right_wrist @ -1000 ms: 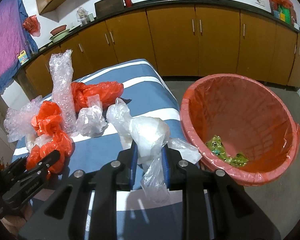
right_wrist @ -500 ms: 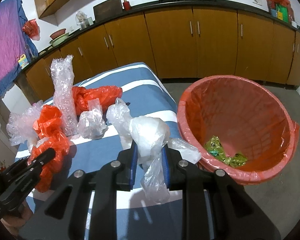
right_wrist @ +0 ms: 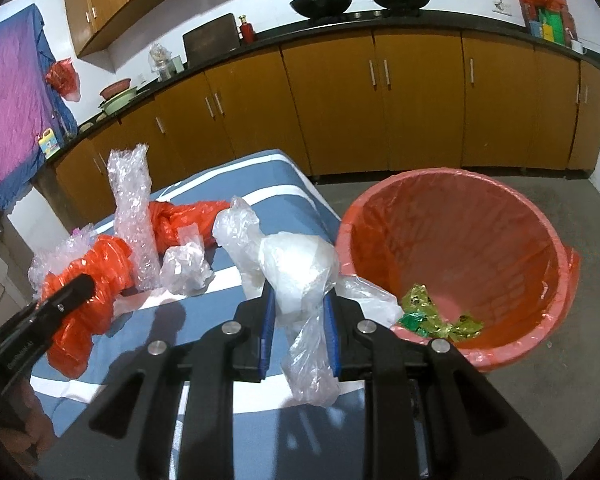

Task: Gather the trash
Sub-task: 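Carry both bags over the red basket and open both grippers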

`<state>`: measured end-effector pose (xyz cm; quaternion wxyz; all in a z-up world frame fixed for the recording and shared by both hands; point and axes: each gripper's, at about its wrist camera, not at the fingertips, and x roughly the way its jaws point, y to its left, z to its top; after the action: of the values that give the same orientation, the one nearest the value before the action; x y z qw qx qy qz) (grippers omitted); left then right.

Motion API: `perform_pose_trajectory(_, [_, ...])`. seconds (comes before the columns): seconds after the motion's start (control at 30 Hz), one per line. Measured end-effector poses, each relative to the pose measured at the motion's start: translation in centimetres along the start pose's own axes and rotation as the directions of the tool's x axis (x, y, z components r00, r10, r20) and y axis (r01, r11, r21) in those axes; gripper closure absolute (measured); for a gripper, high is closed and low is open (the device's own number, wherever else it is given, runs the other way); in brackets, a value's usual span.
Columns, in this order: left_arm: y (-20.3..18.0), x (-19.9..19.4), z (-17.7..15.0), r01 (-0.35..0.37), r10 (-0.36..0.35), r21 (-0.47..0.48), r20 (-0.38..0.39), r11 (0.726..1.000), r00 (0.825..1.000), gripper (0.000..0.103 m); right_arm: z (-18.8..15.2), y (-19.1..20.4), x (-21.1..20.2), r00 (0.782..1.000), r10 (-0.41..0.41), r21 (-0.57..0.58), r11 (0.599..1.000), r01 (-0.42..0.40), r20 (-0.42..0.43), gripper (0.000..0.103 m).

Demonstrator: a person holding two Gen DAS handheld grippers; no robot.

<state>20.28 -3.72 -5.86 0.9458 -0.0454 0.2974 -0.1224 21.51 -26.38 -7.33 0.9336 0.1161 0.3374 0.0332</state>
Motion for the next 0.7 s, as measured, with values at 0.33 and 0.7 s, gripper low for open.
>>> perform_pose_trajectory(0.33, [-4.5, 0.7, 1.6, 0.073, -0.075, 0.053, 0.026, 0.996, 0.997, 0.079, 0.6, -3.6, -1.5, 0.997, -0.059, 0.061, 0.997, 0.056, 0.041, 0.081])
perform_pose_trajectory(0.7, [-10.2, 3.5, 2.8, 0.154, -0.158, 0.135, 0.018, 0.979, 0.987, 0.079, 1.6, -9.3, -2.8, 0.983, -0.166, 0.143, 0.978, 0.154, 0.079, 0.081])
